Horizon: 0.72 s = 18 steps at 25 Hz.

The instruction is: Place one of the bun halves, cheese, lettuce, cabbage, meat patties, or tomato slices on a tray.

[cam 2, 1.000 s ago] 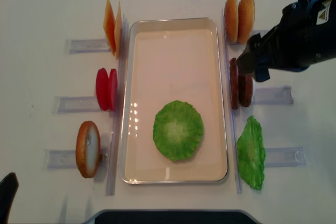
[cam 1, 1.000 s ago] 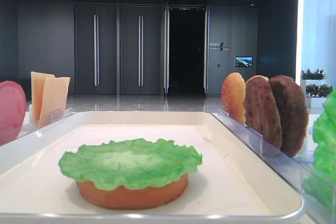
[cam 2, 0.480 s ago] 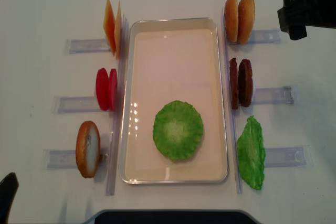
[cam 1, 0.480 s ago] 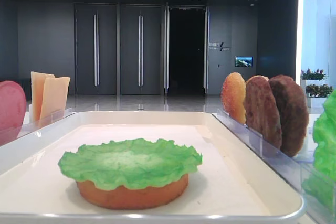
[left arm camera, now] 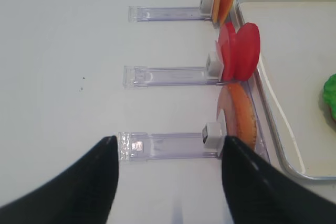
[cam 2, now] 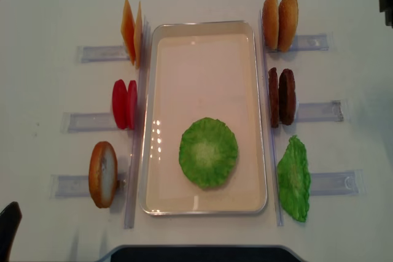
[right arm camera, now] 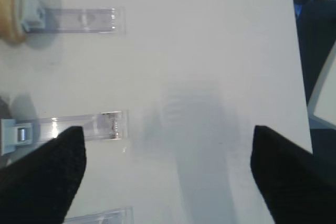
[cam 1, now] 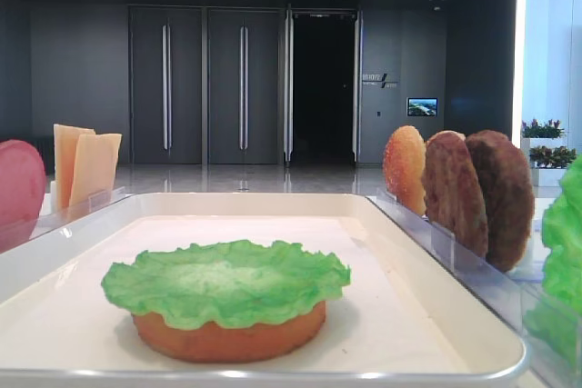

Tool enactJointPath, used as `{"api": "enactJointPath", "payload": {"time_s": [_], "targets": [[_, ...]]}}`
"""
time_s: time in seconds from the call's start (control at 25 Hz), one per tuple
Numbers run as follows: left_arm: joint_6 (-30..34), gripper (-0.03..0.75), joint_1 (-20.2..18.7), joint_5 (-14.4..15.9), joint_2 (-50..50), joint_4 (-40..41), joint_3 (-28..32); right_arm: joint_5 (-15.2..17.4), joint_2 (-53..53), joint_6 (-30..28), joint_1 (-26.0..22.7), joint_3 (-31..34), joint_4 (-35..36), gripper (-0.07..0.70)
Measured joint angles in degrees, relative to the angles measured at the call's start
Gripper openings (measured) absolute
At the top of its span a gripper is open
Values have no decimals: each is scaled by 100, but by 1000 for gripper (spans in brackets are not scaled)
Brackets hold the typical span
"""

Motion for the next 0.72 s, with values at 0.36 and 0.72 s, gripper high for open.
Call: {"api": "enactJointPath", "payload": {"time_s": [0.36, 0.72], "targets": [[0, 471, 0, 0, 0, 0, 0, 148, 0, 98, -504, 0, 89, 614], [0, 471, 0, 0, 0, 0, 0, 155, 0, 120, -851, 0, 120, 599]]}}
